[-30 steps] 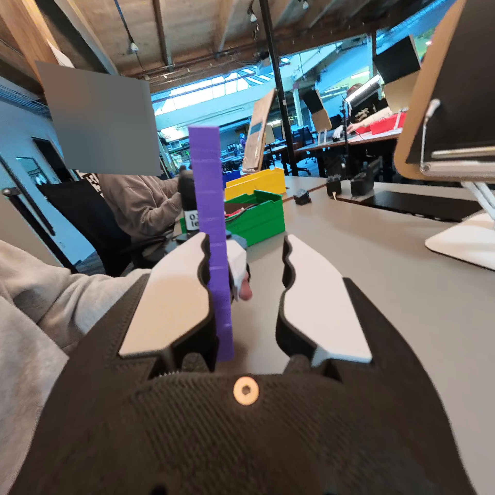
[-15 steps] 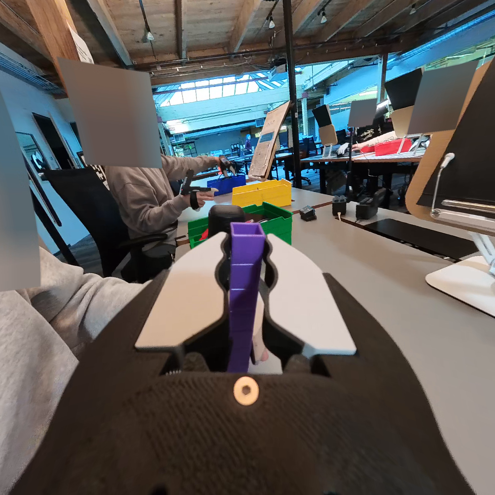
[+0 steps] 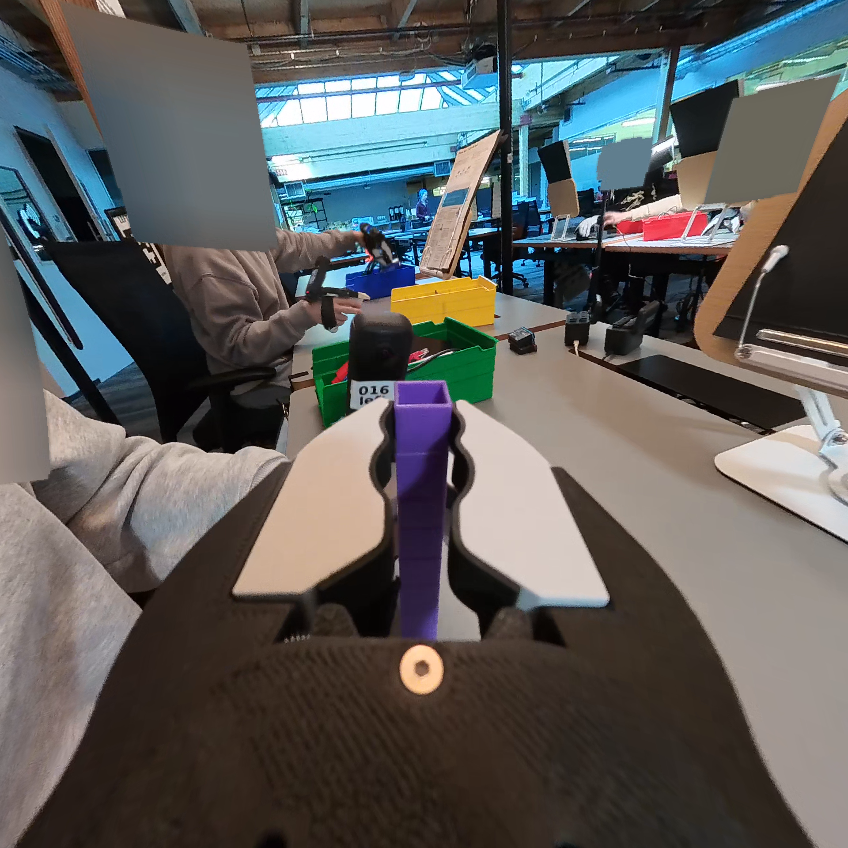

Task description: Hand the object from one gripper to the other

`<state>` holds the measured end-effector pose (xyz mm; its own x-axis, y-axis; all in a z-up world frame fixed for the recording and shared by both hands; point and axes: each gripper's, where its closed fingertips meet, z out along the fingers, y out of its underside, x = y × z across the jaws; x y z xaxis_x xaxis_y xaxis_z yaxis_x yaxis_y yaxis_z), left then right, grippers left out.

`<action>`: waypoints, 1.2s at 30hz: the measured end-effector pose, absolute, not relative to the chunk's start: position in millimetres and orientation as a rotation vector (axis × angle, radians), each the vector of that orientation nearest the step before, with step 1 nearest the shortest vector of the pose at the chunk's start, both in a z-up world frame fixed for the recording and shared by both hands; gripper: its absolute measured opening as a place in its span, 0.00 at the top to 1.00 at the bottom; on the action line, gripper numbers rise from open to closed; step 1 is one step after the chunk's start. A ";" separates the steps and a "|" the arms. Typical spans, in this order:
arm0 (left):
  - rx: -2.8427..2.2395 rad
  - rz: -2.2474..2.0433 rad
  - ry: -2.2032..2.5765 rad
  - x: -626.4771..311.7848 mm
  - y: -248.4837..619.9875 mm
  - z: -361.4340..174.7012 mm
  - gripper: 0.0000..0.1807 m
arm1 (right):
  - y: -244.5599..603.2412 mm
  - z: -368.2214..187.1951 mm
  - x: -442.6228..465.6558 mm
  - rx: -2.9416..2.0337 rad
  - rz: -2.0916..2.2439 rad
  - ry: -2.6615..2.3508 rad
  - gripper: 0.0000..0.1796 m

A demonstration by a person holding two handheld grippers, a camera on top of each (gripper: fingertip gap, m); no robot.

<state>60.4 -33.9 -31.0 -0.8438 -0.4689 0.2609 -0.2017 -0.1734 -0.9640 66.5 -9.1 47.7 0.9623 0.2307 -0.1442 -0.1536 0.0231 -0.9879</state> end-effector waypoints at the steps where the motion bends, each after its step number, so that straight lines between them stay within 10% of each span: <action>1: -0.775 -2.136 1.889 59.7 -34.5 -29.8 0.64 | -8.5 46.9 65.0 -1.525 0.301 -0.068 0.88; 28: -0.680 -2.152 1.828 49.0 -36.0 6.7 0.87 | -2.0 39.6 43.2 -1.571 0.380 -0.126 0.87; 36: -0.732 -2.198 1.724 52.4 -15.8 20.1 0.87 | -3.7 39.8 59.2 -1.534 0.349 -0.078 0.72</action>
<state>52.4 -15.8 20.1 -0.8416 -0.4889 0.2295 -0.1065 -0.2663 -0.9580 59.2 -3.7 39.8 0.9481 0.2705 -0.1671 -0.1731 -0.0018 -0.9849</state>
